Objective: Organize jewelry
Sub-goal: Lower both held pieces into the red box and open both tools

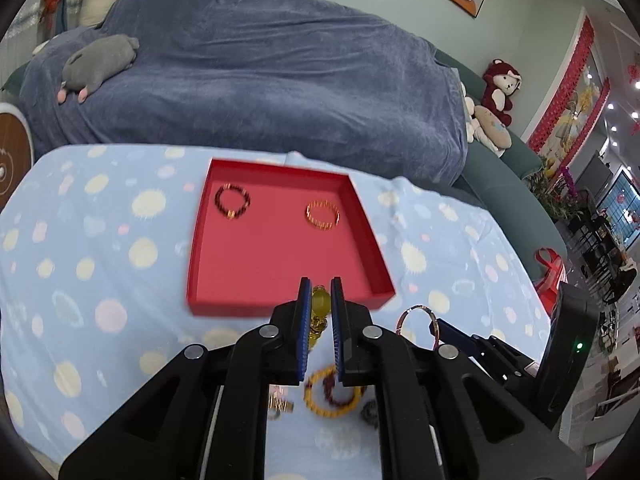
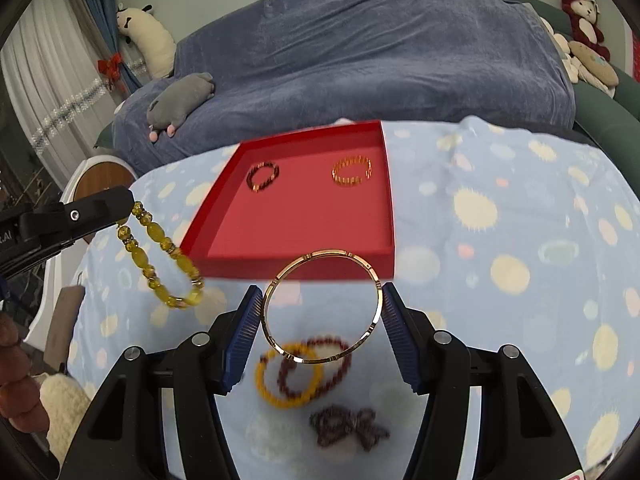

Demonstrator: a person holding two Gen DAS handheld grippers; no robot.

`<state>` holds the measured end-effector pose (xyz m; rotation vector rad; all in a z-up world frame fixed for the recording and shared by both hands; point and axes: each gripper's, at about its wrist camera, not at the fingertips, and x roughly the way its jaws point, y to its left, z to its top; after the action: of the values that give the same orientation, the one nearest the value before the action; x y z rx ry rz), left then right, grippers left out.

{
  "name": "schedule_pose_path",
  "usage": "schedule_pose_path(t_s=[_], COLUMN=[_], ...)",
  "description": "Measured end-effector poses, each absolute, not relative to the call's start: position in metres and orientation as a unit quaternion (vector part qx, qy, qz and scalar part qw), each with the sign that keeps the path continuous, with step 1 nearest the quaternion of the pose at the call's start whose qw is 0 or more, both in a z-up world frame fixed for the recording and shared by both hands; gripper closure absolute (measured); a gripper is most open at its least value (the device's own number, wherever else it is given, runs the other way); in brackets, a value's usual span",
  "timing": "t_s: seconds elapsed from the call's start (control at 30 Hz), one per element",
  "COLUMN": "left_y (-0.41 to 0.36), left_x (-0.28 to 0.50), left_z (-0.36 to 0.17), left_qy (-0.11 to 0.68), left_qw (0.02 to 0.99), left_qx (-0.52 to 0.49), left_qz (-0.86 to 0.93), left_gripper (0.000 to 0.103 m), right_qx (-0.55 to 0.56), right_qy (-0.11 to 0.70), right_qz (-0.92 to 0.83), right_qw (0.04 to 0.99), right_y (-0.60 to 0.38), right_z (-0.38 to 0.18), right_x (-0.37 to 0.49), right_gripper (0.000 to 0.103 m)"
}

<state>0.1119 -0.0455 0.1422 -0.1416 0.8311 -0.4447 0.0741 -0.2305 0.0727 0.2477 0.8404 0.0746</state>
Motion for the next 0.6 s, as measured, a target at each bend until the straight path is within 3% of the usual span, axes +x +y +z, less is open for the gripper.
schedule_pose_path(t_s=[0.2, 0.6], left_y=[-0.053, -0.05], left_x=[0.167, 0.255], left_z=[0.148, 0.099], left_qy=[0.39, 0.435], left_qw=[0.894, 0.875], left_qx=[-0.075, -0.103], left_qz=[-0.206, -0.184], left_gripper=[0.093, 0.093], right_qx=[0.109, 0.09], right_qy=[0.398, 0.425], right_qz=[0.038, 0.04], right_qw=[0.91, 0.9], right_y=[-0.234, -0.223], right_z=[0.08, 0.046], right_x=[0.13, 0.217], right_gripper=[0.045, 0.045])
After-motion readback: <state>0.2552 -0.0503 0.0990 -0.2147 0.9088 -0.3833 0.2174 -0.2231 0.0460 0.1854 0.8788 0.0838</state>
